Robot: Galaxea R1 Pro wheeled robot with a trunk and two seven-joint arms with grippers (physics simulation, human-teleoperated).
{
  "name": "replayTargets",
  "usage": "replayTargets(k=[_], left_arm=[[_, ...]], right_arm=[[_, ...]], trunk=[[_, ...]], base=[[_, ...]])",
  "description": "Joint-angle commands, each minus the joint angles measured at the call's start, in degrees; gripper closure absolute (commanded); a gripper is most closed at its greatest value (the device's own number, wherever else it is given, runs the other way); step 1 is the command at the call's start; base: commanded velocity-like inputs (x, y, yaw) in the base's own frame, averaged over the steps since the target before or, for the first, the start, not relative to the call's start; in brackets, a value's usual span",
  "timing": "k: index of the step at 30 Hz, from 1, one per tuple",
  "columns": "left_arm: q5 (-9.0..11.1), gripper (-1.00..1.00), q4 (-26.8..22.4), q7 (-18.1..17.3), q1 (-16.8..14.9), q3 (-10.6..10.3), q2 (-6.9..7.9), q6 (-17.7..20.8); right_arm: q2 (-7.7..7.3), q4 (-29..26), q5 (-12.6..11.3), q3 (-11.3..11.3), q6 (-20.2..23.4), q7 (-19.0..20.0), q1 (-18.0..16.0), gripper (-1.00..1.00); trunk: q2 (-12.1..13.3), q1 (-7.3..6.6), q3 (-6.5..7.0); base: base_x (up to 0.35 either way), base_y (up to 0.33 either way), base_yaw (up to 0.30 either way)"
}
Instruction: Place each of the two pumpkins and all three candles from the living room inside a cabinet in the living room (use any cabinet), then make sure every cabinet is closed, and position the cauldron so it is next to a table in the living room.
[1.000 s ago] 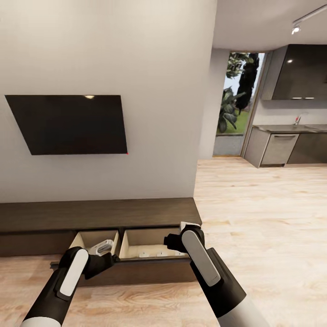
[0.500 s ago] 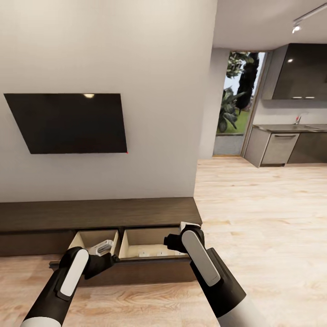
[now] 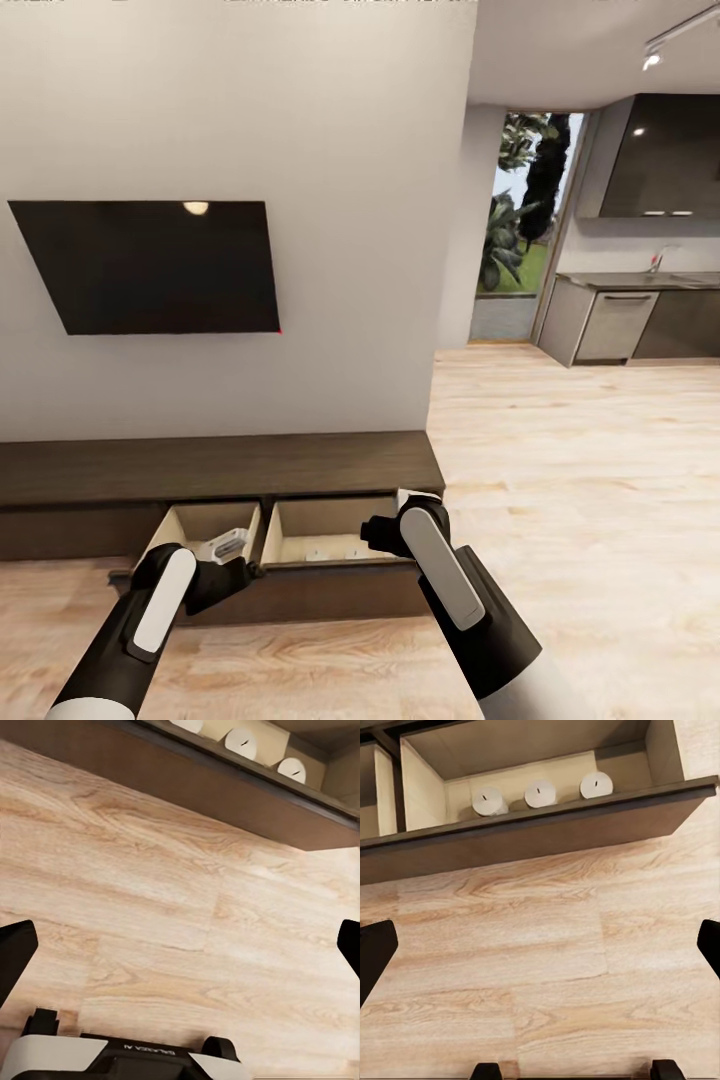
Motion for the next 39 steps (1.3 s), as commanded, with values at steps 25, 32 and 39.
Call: replayTargets(k=[25, 32, 39], left_arm=[[0.0, -1.00, 0.0, 0.2, 0.0, -0.5, 0.03, -3.8], [0.0, -1.00, 0.1, 0.2, 0.0, -0.5, 0.02, -4.7], [0.0, -1.00, 0.1, 0.2, 0.0, -0.6, 0.07, -5.0]], right_arm=[[0.00, 0.0, 0.0, -0.1, -0.1, 0.1, 0.0, -1.00], [0.00, 0.0, 0.0, 0.0, -0.2, 0.1, 0.0, -1.00], [0.00, 0.0, 0.0, 0.0, -0.2, 0.2, 0.0, -1.00]], trunk=[[-10.0, 5.50, -4.49], [-12.9, 7.03, -5.75], [-15.7, 8.57, -7.01]], base=[[-0.059, 0.000, 0.000], [0.000, 0.000, 0.000], [0.000, 0.000, 0.000]])
